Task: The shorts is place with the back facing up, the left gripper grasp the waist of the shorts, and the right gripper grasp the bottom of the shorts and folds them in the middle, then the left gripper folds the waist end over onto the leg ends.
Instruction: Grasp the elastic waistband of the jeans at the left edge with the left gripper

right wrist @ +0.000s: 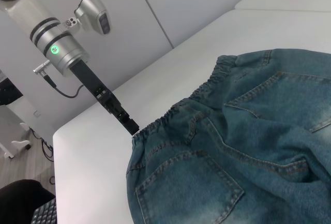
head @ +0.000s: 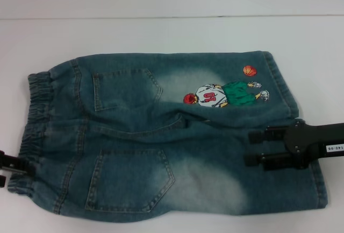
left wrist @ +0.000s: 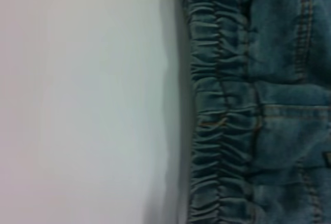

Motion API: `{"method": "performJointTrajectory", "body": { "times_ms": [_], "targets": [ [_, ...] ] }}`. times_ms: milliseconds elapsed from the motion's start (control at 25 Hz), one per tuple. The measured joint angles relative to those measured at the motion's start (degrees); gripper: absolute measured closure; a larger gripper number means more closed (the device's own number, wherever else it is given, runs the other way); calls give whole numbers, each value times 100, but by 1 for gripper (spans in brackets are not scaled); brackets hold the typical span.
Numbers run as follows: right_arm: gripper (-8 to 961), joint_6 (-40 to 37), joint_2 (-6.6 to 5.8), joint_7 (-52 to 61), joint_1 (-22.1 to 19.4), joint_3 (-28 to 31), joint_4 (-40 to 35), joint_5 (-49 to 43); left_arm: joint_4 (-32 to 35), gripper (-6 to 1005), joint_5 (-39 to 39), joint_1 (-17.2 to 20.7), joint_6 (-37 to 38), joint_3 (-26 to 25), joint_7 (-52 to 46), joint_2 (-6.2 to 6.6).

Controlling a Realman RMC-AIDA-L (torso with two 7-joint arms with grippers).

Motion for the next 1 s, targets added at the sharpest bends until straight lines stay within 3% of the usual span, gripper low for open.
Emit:
{"method": "performJointTrajectory", "body": {
  "times_ms": [1000],
  "targets": [
    [163,23,-20,-44,-23,0,65,16,-225,205,46,-170,-66,0,55,-117]
  ]
}}
